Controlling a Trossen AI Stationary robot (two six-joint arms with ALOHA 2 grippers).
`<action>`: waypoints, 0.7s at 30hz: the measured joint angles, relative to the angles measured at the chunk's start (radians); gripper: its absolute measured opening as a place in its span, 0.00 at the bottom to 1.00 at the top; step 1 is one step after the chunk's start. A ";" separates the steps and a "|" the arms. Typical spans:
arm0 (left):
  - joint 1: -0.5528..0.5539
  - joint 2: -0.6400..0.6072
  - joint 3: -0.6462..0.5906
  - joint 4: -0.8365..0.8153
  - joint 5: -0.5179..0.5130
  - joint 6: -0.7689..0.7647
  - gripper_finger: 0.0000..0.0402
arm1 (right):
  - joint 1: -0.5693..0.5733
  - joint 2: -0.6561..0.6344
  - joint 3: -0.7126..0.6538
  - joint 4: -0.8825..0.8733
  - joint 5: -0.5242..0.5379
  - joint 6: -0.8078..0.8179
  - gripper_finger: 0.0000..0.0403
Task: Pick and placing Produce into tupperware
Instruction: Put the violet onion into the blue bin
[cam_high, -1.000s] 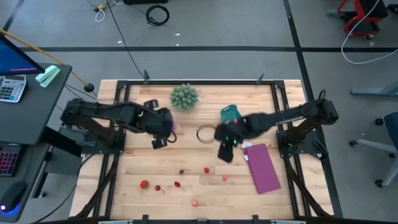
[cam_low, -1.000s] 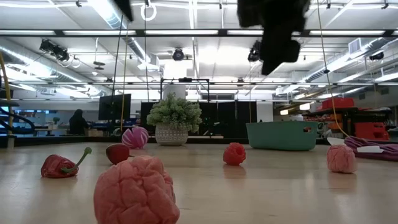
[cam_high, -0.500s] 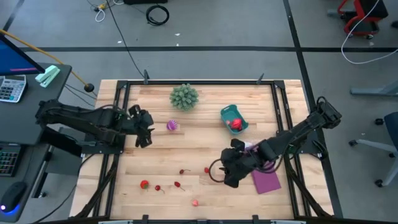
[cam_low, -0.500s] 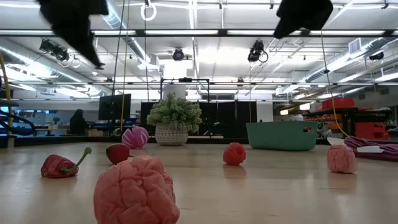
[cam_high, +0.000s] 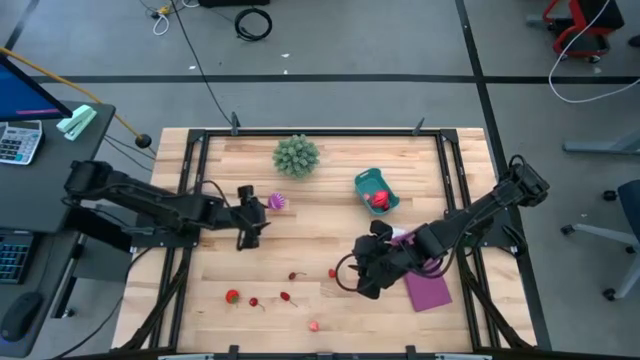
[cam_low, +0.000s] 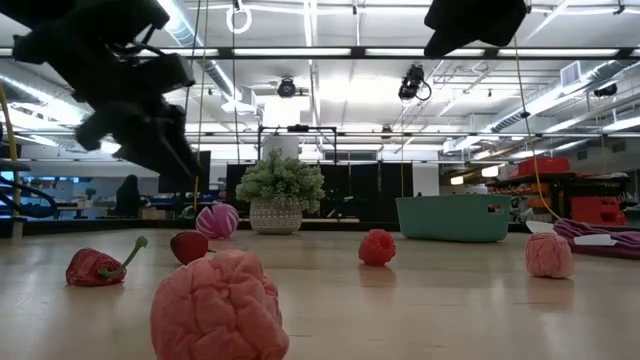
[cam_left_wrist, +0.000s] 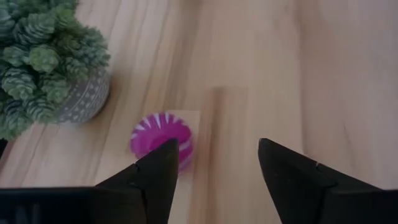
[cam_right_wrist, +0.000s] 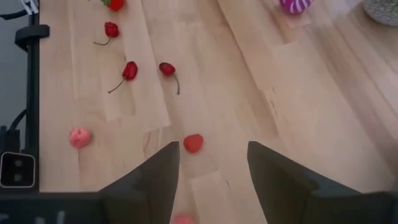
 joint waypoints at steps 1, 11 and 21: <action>0.011 0.015 0.000 0.014 -0.005 -0.011 0.58 | -0.003 0.000 0.000 0.000 0.000 -0.006 0.49; 0.187 0.172 -0.001 0.124 -0.008 -0.067 0.65 | -0.045 0.000 0.000 0.000 0.001 -0.050 0.49; 0.262 0.237 0.000 0.210 0.095 -0.035 0.67 | -0.052 0.000 0.000 -0.003 0.000 -0.062 0.49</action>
